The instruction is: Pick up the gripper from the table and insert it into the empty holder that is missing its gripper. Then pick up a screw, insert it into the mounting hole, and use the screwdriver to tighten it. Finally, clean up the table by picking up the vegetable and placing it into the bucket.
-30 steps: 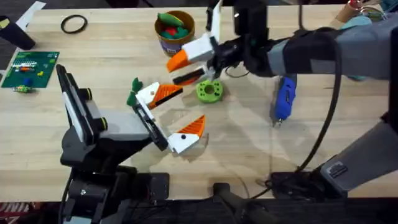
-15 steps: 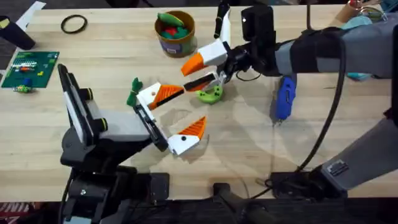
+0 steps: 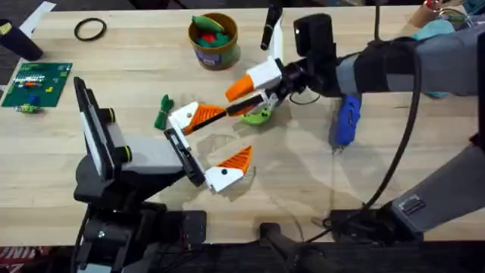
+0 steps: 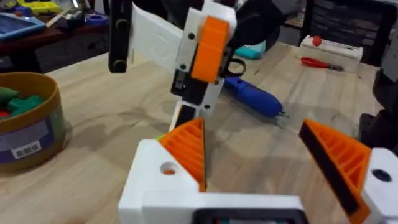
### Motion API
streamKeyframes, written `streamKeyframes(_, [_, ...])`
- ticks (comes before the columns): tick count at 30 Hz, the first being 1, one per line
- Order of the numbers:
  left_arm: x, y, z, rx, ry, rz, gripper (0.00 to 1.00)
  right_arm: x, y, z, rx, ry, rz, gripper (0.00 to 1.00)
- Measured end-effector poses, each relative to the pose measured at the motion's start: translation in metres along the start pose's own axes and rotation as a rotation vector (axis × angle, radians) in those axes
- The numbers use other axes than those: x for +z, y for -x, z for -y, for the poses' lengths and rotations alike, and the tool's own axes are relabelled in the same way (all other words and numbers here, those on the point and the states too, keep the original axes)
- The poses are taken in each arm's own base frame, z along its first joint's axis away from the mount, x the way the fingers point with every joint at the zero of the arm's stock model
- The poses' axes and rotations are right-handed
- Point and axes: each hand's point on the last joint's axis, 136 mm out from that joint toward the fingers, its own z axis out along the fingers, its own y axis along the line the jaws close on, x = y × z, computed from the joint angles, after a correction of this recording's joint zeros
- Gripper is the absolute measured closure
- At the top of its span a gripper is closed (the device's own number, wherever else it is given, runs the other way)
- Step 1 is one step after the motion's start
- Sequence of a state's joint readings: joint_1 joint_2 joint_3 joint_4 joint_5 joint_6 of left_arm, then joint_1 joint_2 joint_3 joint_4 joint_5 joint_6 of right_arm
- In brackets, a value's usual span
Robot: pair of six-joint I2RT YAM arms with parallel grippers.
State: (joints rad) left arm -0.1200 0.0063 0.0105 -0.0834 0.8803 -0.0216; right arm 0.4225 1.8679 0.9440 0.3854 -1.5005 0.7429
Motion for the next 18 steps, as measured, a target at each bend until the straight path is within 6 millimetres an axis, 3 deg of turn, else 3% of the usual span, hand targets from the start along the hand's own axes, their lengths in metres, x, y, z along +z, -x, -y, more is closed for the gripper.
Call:
streamKeyframes(4, [0.0000, 0.0000, 0.0000, 0.000, 0.000, 0.000, 0.017, -0.0002, -0.0062, 0.0086, 0.002, -0.015, 0.012, 0.010])
streamKeyframes(10, [0.0000, 0.0000, 0.0005, 0.003, -0.003, 0.000, 0.017, -0.0001, 0.0008, 0.0037, -0.090, -0.018, 0.023, 0.010])
streamKeyframes(18, [0.0000, -0.0002, 0.0018, 0.003, -0.011, -0.001, 0.017, 0.0028, 0.0000, 0.0017, -0.042, -0.013, 0.014, 0.052])
